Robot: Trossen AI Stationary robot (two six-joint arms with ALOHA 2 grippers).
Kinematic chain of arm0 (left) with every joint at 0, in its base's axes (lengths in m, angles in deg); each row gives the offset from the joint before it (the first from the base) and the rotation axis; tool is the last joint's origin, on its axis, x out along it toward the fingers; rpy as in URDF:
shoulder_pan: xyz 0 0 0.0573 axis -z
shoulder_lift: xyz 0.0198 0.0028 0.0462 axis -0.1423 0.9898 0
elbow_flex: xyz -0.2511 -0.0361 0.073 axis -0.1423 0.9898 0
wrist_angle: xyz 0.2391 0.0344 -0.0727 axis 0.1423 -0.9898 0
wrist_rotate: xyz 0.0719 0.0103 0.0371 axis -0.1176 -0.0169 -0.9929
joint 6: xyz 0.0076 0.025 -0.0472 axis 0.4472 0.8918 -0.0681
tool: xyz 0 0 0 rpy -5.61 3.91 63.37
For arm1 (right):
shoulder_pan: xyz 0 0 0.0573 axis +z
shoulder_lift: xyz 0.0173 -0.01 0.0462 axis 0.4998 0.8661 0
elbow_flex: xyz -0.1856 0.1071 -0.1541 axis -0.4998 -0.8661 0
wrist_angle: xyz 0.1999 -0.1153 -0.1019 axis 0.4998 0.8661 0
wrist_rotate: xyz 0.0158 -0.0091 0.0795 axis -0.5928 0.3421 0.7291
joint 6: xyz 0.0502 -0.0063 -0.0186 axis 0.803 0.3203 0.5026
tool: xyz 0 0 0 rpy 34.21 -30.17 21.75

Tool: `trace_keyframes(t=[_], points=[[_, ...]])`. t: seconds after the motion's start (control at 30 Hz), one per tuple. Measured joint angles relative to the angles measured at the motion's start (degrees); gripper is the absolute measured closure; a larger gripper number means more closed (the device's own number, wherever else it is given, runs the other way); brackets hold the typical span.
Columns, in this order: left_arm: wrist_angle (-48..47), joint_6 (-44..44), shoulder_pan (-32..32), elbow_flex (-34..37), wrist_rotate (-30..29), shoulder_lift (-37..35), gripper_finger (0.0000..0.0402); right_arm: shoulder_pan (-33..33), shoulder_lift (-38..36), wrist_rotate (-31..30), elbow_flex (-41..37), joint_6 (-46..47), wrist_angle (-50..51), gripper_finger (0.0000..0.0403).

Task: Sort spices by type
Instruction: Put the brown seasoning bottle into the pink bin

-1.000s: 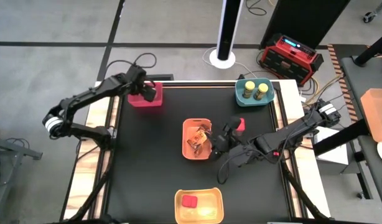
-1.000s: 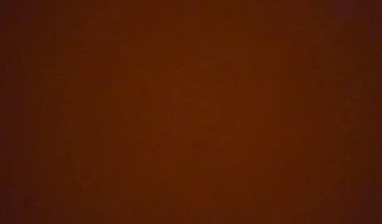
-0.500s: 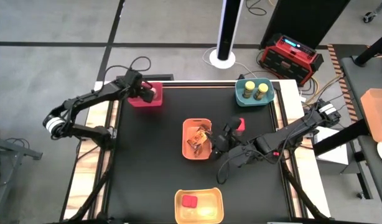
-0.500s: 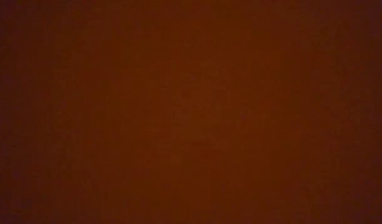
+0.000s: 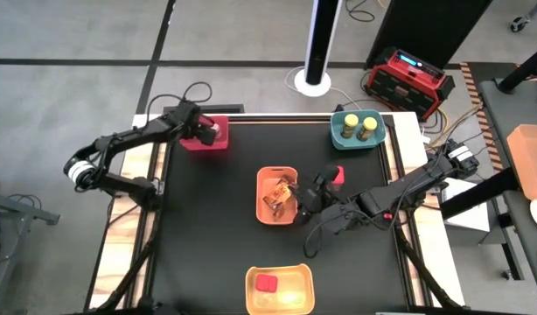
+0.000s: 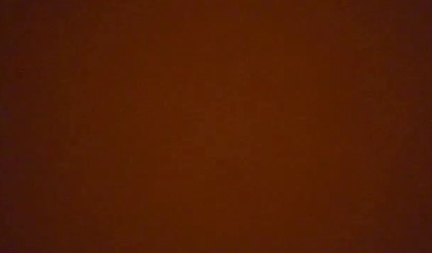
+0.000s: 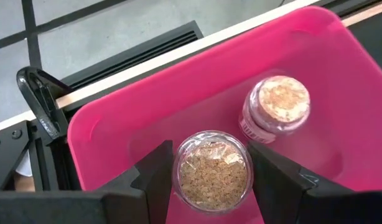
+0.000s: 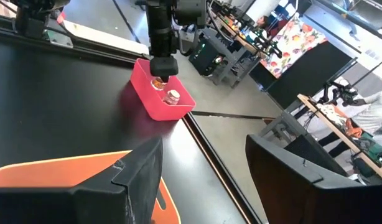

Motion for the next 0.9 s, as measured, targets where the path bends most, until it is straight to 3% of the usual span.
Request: trace_keyframes(t=[0.67, 0.9], points=[[5.6, 0.9, 0.0, -0.3, -0.2, 7.2, 0.0232, -0.1, 0.0, 0.0, 0.0, 0.0, 0.0, 0.0183], [6.0, 0.9, -0.1, -0.3, -0.2, 7.1, 0.0204, -0.1, 0.0, 0.0, 0.0, 0.6, 0.0, 0.0183]])
